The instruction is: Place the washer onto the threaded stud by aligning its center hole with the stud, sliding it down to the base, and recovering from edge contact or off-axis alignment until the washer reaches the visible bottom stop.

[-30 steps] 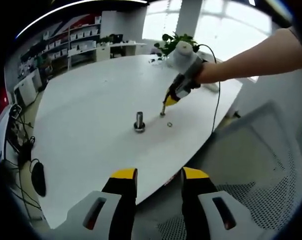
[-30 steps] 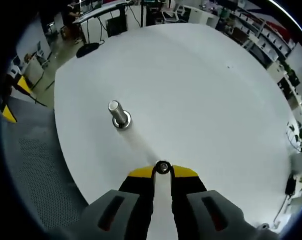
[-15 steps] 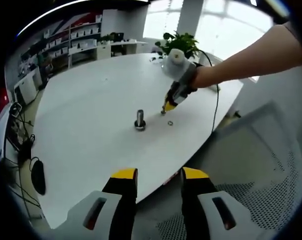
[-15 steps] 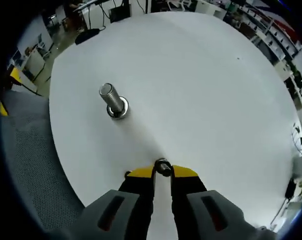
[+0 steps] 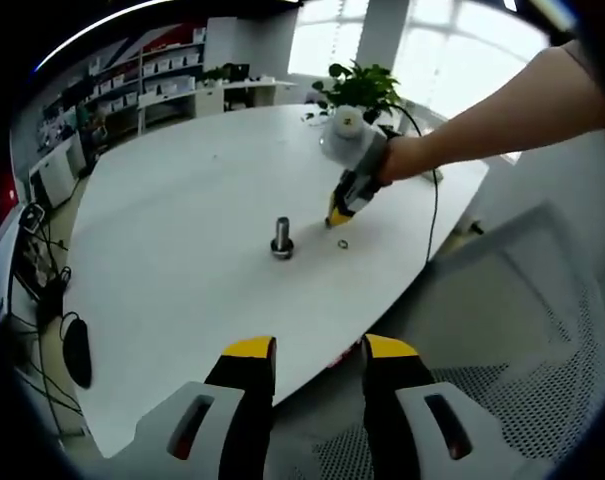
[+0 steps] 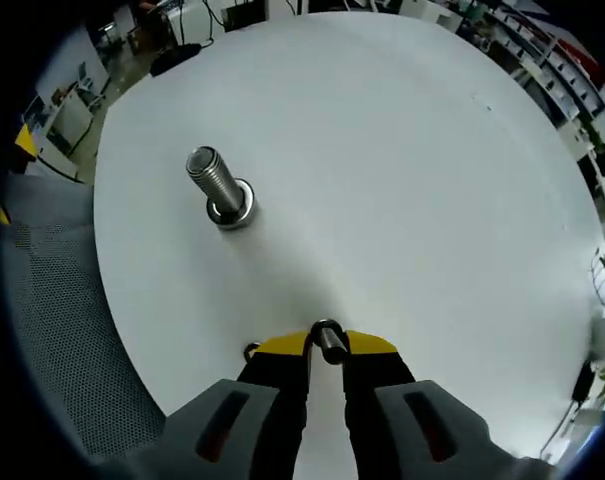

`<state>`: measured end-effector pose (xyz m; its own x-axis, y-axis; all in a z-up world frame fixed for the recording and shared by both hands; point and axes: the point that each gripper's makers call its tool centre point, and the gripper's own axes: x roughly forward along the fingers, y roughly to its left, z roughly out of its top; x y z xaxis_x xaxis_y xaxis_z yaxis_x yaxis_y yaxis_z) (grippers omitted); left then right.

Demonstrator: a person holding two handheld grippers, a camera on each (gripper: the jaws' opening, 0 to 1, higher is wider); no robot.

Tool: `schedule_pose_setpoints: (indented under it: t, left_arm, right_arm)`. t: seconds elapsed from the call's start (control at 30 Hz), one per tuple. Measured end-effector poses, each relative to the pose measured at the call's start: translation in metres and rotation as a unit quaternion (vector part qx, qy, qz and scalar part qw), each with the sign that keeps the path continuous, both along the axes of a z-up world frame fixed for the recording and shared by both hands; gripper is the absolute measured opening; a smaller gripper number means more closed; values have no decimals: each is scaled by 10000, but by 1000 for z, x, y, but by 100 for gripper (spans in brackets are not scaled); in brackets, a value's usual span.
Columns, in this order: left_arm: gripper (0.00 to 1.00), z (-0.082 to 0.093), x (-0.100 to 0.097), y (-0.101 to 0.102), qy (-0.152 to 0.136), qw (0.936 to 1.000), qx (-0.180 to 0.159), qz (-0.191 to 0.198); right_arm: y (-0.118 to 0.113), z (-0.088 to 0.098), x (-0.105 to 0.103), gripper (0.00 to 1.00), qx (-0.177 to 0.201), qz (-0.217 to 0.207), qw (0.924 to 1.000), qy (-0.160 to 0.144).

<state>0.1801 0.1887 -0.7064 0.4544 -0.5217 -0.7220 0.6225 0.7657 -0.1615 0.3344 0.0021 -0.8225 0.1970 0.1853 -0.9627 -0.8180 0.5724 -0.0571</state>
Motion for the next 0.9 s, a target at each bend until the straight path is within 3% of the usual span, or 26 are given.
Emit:
schedule_pose_setpoints:
  t: [0.27,0.47,0.9]
  left_arm:
    - [32,0,0,0,11,10000,-11,22]
    - [32,0,1,1,3,10000,6,41]
    - [32,1,1,0,5,10000,-49,51]
  right_arm:
    - [1,3,-1,15,101,-142,9998,-2]
    - [-8,-6,-2,17,-25,-96,9999,75]
    - [-16,1,-12,17,-67,-174,9998,98]
